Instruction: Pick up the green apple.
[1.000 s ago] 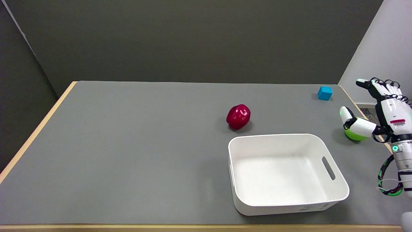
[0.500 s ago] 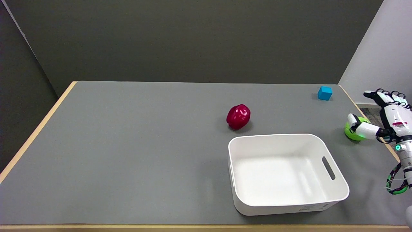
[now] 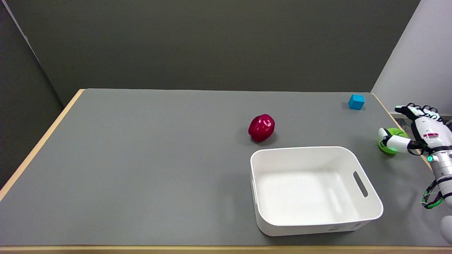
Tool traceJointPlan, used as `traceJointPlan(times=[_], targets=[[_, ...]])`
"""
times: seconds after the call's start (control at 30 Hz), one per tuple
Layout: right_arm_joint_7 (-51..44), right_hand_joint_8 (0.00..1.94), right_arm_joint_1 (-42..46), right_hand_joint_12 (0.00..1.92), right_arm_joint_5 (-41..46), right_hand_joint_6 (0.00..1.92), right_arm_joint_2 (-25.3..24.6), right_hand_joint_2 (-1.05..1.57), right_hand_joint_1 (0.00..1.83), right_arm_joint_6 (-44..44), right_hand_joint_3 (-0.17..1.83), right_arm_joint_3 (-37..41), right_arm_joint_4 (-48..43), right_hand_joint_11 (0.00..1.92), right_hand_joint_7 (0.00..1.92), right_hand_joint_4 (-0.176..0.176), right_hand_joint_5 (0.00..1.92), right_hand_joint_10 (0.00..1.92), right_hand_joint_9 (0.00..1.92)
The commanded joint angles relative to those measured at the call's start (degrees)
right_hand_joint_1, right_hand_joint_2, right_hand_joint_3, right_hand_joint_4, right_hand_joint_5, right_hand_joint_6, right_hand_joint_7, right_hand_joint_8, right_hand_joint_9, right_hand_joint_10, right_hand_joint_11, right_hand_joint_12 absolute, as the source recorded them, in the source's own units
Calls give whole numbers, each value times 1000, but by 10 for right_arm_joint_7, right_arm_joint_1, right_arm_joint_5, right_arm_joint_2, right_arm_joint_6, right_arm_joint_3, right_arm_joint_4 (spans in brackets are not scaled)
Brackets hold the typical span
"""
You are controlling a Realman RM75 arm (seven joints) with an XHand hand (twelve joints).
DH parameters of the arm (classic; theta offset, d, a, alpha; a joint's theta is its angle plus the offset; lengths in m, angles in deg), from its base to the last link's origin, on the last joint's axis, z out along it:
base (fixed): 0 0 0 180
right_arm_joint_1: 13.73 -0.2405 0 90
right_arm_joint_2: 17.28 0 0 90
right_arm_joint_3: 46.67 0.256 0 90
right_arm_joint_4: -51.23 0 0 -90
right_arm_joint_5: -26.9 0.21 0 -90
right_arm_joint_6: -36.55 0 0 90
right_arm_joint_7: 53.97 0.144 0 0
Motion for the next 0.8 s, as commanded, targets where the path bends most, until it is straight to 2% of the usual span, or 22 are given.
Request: traceJointPlan(times=[0.03,0.3,0.43,0.5,0.7,0.8], targets=[[15,375,-68,757,2,501,13,675,591,-40,844,-53,68,-1,297,-36,291,640,63],[15,372,-67,759,4,501,6,674,591,-40,844,-56,78,-1,295,-36,291,639,62],[15,373,-64,778,4,506,2,671,648,-40,867,-56,81,-1,292,-32,292,640,64],[15,462,-64,941,3,580,-1,634,731,-39,990,-56,83,-1,257,-32,276,655,70],[15,436,-61,1110,-1,595,-5,667,743,-40,993,-61,86,0,264,-26,294,692,114],[15,431,-61,1215,-1,614,-5,681,788,-39,988,-63,88,64,279,-27,309,747,165]])
